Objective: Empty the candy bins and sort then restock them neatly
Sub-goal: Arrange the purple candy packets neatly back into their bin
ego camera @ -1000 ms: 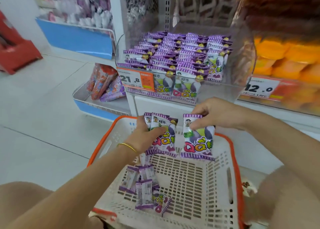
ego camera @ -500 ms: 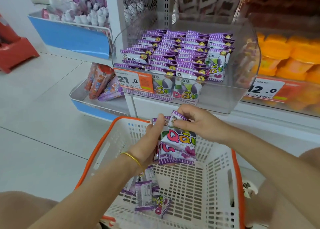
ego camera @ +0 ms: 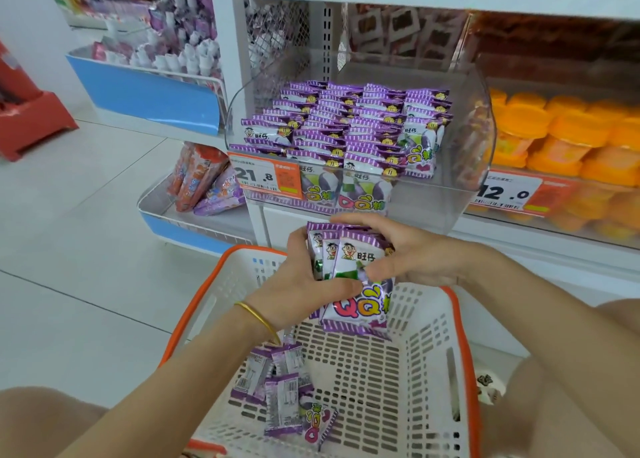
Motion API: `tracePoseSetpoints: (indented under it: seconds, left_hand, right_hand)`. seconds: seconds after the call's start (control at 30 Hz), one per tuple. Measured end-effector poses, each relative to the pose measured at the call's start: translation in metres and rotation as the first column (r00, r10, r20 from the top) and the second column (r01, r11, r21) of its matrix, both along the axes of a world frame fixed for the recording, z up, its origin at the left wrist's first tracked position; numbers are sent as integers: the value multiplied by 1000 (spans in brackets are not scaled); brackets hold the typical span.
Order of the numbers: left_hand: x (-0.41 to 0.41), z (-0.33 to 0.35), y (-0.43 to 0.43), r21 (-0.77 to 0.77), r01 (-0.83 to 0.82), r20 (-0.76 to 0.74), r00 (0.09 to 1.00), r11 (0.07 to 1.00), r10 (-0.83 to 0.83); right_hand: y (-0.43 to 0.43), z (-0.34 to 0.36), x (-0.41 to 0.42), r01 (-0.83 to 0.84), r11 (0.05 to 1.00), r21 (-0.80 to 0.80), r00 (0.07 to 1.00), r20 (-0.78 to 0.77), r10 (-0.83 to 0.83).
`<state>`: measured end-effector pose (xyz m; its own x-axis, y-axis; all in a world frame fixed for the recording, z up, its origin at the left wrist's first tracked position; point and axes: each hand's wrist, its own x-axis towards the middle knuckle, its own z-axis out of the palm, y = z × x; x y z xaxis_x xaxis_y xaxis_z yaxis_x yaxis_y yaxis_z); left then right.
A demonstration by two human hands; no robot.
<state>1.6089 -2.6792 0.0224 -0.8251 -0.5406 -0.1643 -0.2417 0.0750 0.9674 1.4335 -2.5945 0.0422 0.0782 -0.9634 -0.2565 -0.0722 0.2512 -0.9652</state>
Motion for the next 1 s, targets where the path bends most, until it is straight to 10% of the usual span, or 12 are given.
tracePoseSetpoints:
  seconds: [0.3,0.53,0.87,1.0]
  left_hand:
    - [-43,77,-12,-331,115,-233,952,936,-199]
    - [-130,106,-48,-489,87,-217,951,868,-218]
    - [-185,88,-94,-790,184,251,967,585,35]
    - [-178,76,-100,-816,186,264,962,547,66]
  right_hand:
    - [22,85,-29,120,932,-342,939,-266,-219]
    - [10,135,-82,203,839,-504,628,-591,-507]
    - [-38,131,-123,180,959,-219,326,-906,-268]
    - [-64,124,-129,244,970,20,348,-935,-68]
